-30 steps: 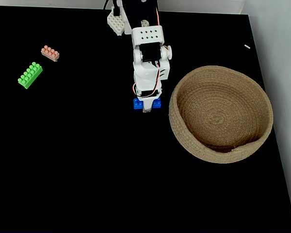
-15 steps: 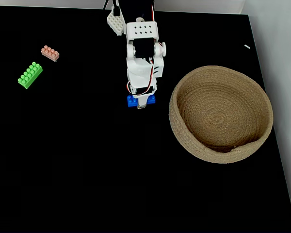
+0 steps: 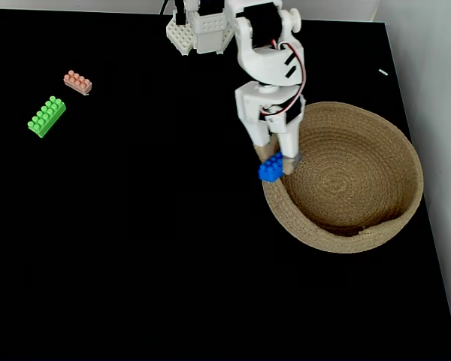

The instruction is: Place the lego blocks in the tray

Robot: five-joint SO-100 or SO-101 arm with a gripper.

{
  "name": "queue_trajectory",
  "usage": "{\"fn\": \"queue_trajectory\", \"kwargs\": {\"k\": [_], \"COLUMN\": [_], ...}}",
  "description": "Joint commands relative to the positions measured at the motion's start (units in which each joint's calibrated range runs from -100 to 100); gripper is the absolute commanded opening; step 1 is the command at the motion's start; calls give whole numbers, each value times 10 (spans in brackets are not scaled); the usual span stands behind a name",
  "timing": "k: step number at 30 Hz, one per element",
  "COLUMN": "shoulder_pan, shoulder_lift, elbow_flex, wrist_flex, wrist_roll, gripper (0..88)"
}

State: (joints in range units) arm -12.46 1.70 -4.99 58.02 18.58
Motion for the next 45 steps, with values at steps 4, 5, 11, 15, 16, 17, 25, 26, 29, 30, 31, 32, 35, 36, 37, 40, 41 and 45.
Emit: {"fn": "queue_trajectory", "kwargs": {"k": [4,5,11,15,16,17,25,26,29,30,31,32,35,36,37,40,41,45], "shoulder_pan": [-103,-112,-135,-128,-123,-118,-15,11,106,139,173,206,295,322,350,425,447,518], "shoulder_lift": [-9,-5,5,1,-3,-7,-74,-87,-109,-112,-113,-113,-103,-97,-92,-70,-64,-42], "elbow_flex": [-44,-41,-19,-20,-23,-23,-6,7,41,50,60,68,75,75,71,59,58,60], "wrist_flex": [-60,-61,-57,-56,-52,-48,26,35,56,62,67,67,71,72,72,87,94,118], "wrist_roll": [14,13,7,1,-2,-5,-32,-34,-36,-34,-29,-26,-19,-18,-19,-19,-17,-14], "gripper": [0,0,352,388,396,402,373,368,352,352,355,353,346,344,344,333,330,327]}}
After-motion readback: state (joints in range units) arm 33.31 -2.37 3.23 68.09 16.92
